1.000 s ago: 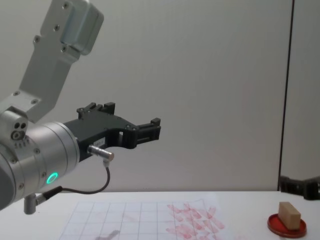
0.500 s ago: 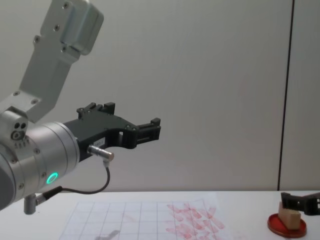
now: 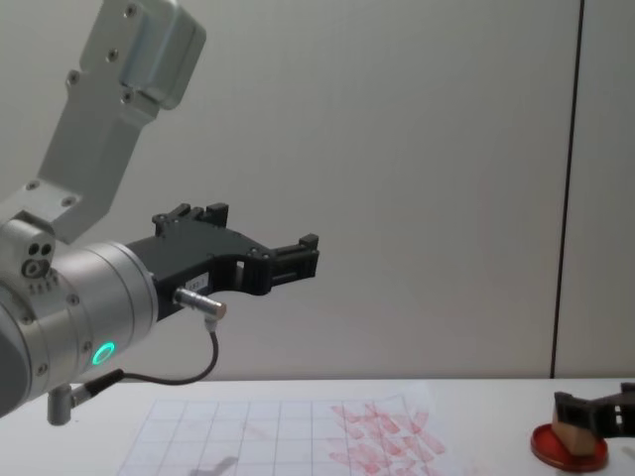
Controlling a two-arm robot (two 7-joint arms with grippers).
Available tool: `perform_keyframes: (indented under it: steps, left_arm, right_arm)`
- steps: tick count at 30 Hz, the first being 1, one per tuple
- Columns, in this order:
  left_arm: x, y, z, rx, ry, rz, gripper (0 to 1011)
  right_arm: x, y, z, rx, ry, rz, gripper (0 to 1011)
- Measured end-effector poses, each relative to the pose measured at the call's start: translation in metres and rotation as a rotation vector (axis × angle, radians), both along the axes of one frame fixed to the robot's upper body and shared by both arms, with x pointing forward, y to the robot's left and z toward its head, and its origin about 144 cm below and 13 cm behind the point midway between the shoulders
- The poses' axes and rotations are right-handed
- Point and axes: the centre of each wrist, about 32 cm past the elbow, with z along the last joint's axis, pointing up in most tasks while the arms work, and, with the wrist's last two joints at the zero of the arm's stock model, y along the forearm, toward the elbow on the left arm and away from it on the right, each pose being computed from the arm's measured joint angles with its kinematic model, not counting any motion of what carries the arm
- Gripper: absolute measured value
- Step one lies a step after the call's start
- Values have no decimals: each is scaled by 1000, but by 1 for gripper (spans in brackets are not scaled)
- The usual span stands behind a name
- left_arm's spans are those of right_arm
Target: Use the one hand to pick up the stamp and affix it onto the A4 paper.
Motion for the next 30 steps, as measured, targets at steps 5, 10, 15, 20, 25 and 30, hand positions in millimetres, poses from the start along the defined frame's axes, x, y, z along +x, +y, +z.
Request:
perform_keyframes:
  steps: [5,10,15,20,25,30]
  left_arm:
    - [0,0,0,0,0,0,1001]
    - [0,0,0,0,0,0,1001]
    - [0,0,0,0,0,0,1001]
    - [0,0,0,0,0,0,1002]
    - [0,0,0,0,0,0,1001]
    - [0,0,0,0,0,0,1001]
  right_arm:
    - [4,2,-4,-3,13,4,656]
    - [7,4,-7,-3,24,6,503]
    - [8,6,-9,-2,34,9,333]
    - [10,8,-11,-3,43,11,223]
    - [11,9,-12,-5,55,11,223]
    - [12,10,-13,-6,68,9,223]
